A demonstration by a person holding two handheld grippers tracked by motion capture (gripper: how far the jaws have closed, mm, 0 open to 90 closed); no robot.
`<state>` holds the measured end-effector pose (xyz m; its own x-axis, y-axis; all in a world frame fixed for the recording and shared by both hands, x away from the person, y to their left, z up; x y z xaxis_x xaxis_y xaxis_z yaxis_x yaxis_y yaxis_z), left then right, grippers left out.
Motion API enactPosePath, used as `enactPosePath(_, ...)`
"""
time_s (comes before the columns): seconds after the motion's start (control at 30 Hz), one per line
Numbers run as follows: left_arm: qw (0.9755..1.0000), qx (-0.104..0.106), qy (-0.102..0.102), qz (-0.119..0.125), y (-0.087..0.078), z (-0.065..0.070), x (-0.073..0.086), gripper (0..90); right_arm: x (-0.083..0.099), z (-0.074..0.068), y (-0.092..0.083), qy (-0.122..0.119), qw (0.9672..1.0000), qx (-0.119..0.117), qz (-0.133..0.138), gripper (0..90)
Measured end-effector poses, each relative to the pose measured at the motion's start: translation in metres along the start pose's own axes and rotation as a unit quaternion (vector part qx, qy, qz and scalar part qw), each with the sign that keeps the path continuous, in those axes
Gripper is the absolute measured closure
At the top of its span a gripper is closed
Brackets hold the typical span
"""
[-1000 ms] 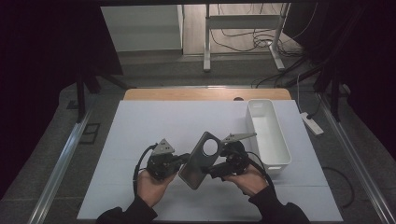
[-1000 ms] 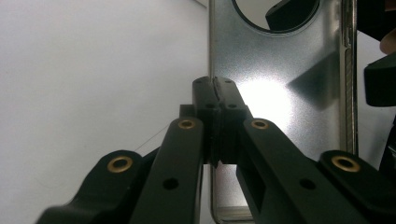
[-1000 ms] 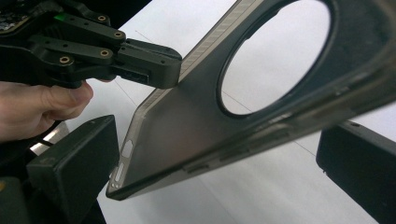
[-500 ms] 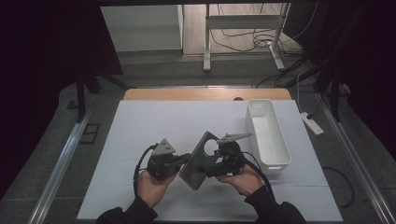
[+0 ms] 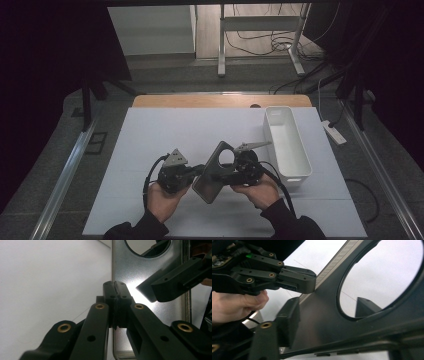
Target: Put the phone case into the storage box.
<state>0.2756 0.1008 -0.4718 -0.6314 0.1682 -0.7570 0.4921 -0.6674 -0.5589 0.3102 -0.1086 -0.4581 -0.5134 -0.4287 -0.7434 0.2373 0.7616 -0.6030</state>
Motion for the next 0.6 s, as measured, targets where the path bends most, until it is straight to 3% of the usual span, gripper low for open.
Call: enactPosePath(0.6, 0.9999, 0.010, 0.002, 0.001, 0.0012, 0.0010, 0.0009, 88.8, -0.0003, 0.0050, -0.0028, 0.031, 0.9987, -0.039, 0.010, 74.1)
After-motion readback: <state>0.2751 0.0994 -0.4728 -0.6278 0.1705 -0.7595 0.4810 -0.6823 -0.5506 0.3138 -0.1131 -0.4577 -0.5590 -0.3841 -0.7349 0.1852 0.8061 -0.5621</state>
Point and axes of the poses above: each handheld gripper's, and its own axes: y roughly forward along the jaws, x roughly out of its underside, z roughly to its right, the point moved 2 cm from there along y, roughly forward along the jaws, and after that the axes turned 10 degrees about -y, right-handed, at the moved point
